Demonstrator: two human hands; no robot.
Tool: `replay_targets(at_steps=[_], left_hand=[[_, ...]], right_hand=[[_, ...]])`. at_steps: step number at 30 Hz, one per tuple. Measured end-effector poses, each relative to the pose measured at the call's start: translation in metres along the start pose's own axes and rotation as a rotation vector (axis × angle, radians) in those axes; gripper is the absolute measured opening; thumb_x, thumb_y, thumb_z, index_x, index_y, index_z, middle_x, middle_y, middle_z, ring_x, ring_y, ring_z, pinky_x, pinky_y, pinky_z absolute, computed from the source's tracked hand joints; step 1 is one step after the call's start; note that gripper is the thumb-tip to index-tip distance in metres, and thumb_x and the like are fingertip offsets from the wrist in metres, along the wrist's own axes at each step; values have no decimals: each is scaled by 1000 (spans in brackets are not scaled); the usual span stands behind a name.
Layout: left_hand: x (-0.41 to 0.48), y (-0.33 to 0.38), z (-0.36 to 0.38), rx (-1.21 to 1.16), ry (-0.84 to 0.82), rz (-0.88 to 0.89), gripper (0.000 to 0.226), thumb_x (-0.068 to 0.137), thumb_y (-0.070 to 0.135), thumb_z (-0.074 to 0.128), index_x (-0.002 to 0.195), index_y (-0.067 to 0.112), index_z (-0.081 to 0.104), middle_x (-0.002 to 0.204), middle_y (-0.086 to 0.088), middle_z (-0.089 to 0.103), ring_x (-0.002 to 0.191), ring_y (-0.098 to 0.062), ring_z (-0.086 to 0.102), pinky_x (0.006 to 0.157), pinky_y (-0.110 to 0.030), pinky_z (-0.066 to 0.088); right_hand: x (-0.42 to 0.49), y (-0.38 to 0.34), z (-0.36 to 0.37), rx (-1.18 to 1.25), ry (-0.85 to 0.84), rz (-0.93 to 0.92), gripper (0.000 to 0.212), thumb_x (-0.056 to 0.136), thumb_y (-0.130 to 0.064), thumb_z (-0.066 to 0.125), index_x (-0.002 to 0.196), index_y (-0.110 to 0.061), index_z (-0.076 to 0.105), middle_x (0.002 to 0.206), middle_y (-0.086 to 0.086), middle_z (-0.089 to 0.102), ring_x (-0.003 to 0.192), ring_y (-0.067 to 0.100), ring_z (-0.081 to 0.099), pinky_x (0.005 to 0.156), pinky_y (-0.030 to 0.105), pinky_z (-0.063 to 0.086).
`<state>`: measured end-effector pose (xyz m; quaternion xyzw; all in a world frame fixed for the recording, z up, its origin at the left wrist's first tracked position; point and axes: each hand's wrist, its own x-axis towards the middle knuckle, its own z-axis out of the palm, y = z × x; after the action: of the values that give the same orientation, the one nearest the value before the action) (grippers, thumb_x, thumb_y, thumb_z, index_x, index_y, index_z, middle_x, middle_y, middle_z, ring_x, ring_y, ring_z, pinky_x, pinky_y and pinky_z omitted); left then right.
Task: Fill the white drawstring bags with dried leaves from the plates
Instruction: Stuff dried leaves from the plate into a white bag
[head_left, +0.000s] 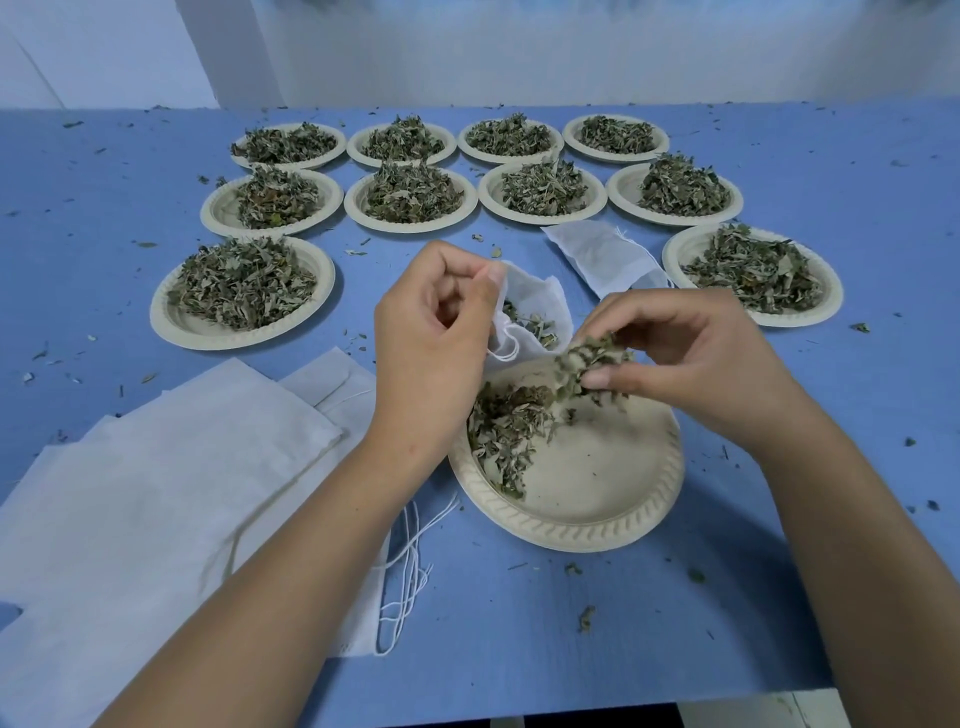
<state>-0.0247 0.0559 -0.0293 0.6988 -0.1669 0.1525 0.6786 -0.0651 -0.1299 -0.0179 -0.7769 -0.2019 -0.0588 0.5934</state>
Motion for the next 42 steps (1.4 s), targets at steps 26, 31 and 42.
replay_targets(at_steps=[26,31,42], left_hand=[[-6,-1,7,31,-159,38,17,93,17,63,77,22,58,60,-11,58,50,-23,52,49,-31,41],[-8,-1,8,54,-208,61,17,93,15,63,78,22,59,60,-9,58,54,-31,54,52,-38,44],[-9,-1,7,42,-205,80,16,92,18,62,78,25,59,62,-5,61,52,-23,57,49,-32,46]], right_hand=[[2,7,27,-748,413,-435,10,81,-19,76,71,-17,72,79,-17,66,101,13,52,91,55,33],[6,13,30,-822,289,-380,18,84,-15,63,67,-14,70,76,-15,68,110,23,58,93,37,18],[3,16,36,-760,129,-347,46,99,-31,28,78,-22,67,89,-20,64,131,19,43,107,42,14]])
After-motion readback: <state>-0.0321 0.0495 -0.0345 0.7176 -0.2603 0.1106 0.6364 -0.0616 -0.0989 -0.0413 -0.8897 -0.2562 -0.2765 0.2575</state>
